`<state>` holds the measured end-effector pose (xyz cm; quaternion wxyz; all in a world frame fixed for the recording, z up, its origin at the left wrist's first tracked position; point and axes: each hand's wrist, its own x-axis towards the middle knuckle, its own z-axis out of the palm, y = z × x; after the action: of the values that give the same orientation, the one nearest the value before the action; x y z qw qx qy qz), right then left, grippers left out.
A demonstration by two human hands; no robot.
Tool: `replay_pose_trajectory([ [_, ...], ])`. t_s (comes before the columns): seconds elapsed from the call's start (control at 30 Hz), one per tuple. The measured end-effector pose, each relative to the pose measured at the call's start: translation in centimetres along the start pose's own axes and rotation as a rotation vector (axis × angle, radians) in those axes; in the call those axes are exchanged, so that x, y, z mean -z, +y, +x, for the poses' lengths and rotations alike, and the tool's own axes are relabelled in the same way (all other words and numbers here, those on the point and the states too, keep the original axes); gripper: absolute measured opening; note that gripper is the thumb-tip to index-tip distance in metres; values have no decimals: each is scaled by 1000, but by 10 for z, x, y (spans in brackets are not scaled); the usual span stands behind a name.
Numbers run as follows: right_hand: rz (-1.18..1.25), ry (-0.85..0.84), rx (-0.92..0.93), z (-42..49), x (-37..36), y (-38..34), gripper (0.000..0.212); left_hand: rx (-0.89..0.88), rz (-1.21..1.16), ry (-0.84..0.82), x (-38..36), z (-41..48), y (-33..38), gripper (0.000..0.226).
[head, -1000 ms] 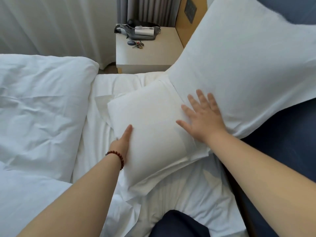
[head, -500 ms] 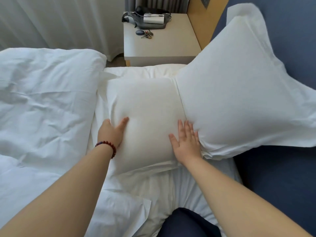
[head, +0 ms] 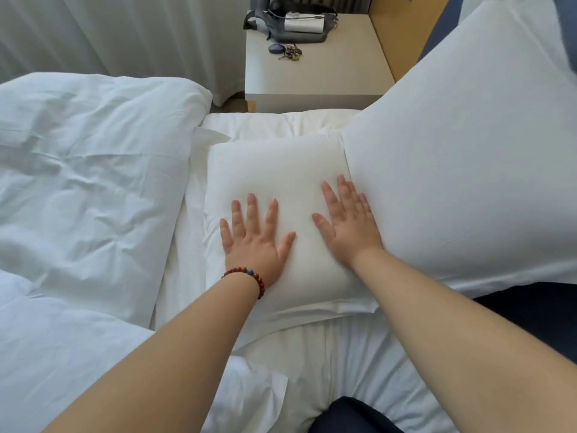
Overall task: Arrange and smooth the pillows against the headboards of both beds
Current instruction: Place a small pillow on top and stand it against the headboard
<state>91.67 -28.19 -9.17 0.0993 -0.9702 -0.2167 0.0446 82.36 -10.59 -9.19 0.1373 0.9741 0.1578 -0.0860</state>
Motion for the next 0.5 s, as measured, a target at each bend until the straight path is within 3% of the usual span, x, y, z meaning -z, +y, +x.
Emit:
replay_pose_trajectory([
  [0.1,18,17,-26,-3,-17,0,75,-5,24,-37,-5,0,0,70],
  [0.3,187,29,-62,-38,-6,-4,76,-43,-73,53,-3,-47,6,67],
  [0.37,248,59,-88,-75,-9,-6,72,-158,-245,140,-15,-84,19,62],
  [0.43,360,73,-137,-118,-14,-5,65,-239,-551,247,-31,-117,41,43],
  [0.5,570,53,-256,-158,-13,-5,56,-76,-813,240,-43,-135,63,23],
])
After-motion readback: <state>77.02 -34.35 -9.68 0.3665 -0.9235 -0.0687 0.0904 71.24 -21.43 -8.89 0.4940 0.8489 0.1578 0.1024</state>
